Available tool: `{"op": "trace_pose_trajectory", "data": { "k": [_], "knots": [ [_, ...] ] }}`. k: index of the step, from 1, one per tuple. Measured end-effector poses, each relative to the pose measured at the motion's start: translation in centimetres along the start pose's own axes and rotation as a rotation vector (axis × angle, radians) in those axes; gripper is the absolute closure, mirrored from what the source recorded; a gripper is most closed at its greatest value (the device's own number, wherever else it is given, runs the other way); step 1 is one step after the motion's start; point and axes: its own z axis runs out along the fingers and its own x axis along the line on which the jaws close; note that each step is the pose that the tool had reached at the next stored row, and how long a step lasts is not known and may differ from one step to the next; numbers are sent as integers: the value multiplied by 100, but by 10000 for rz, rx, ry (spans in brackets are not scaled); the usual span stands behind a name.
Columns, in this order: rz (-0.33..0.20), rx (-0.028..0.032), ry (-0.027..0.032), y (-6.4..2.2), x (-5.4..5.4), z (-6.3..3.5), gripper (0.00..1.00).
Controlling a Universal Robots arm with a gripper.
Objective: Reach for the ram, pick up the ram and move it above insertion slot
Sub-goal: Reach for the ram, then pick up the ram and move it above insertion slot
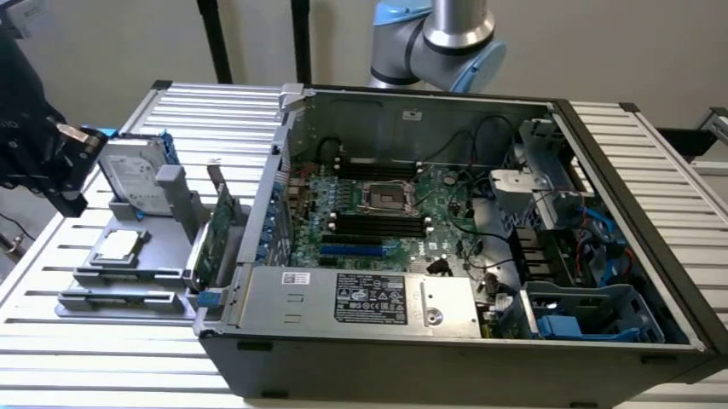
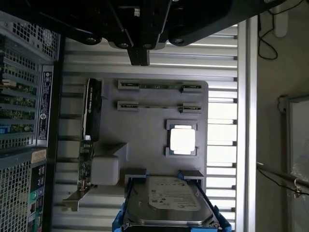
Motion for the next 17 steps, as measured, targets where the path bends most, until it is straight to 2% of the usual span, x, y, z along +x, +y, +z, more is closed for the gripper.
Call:
{"op": "trace_pose_trajectory", "data": {
  "k": [3,17],
  "knots": [
    [-264,3,19,0,-1,20,89],
    [-2807,9,115,-4,-1,99,89]
  ]
}}
